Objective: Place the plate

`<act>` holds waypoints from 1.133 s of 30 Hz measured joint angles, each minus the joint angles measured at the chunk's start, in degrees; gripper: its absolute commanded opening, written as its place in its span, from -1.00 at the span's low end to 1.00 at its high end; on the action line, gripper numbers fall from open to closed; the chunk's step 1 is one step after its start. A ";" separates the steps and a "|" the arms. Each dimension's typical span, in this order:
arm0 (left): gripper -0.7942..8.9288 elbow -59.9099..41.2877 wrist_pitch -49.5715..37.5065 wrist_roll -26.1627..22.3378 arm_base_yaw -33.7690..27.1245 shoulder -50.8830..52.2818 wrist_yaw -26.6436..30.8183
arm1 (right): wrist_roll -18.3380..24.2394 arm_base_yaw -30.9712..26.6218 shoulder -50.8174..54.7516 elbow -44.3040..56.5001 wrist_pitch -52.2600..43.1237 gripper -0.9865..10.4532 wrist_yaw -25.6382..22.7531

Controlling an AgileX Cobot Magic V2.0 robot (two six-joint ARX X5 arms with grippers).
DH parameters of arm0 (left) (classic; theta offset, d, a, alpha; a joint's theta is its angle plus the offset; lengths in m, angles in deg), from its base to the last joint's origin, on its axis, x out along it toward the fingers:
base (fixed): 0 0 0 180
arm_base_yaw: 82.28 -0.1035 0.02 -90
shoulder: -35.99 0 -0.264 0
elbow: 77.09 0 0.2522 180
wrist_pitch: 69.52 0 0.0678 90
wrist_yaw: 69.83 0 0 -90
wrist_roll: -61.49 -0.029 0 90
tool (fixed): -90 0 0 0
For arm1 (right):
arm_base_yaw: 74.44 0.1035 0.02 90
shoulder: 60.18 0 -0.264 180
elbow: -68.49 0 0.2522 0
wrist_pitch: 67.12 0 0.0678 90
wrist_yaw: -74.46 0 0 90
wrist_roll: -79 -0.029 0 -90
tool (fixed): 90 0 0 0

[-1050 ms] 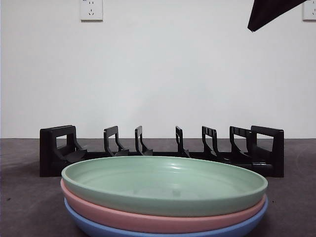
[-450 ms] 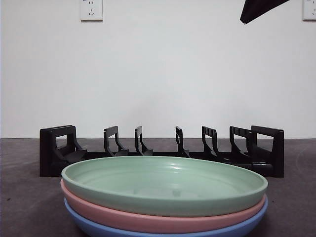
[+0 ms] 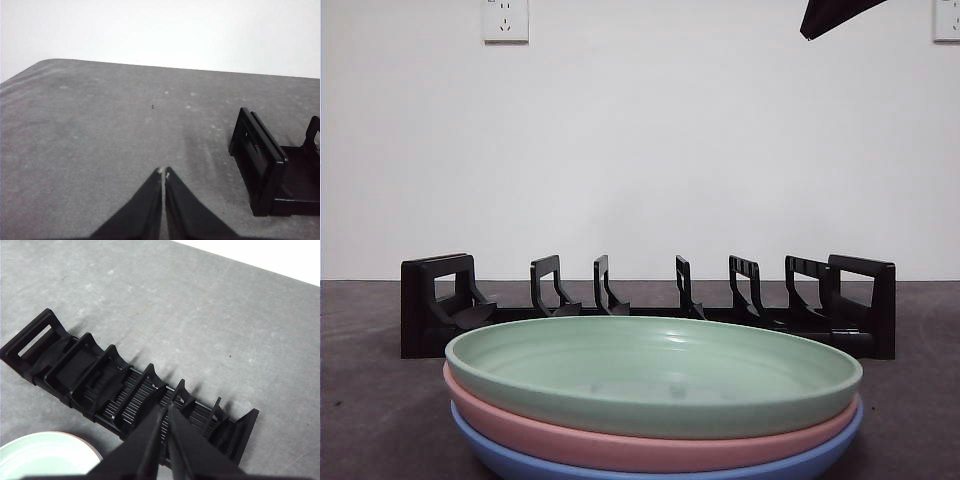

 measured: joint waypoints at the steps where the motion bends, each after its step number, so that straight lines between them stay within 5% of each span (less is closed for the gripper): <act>1: -0.82 0.00 -0.02 0.00 0.00 0.02 0.00 | 0.00 0.00 0.00 0.00 0.04 -0.79 0.00; 12: -0.82 0.00 -0.02 0.00 0.00 0.02 0.00 | 0.26 0.00 0.15 0.00 0.00 -0.79 -0.17; 16: -0.82 0.00 -0.02 0.00 0.00 0.02 0.00 | 3.69 -1.14 4.44 2.75 -3.06 -0.79 -4.66; 24: -0.82 0.00 0.00 0.00 0.00 0.02 0.00 | 4.11 -12.44 31.41 33.81 -26.01 -0.79 -9.35; 34: -0.82 0.00 0.00 0.00 0.00 0.02 0.00 | 0.79 -22.45 59.28 65.18 -26.56 -0.79 -9.29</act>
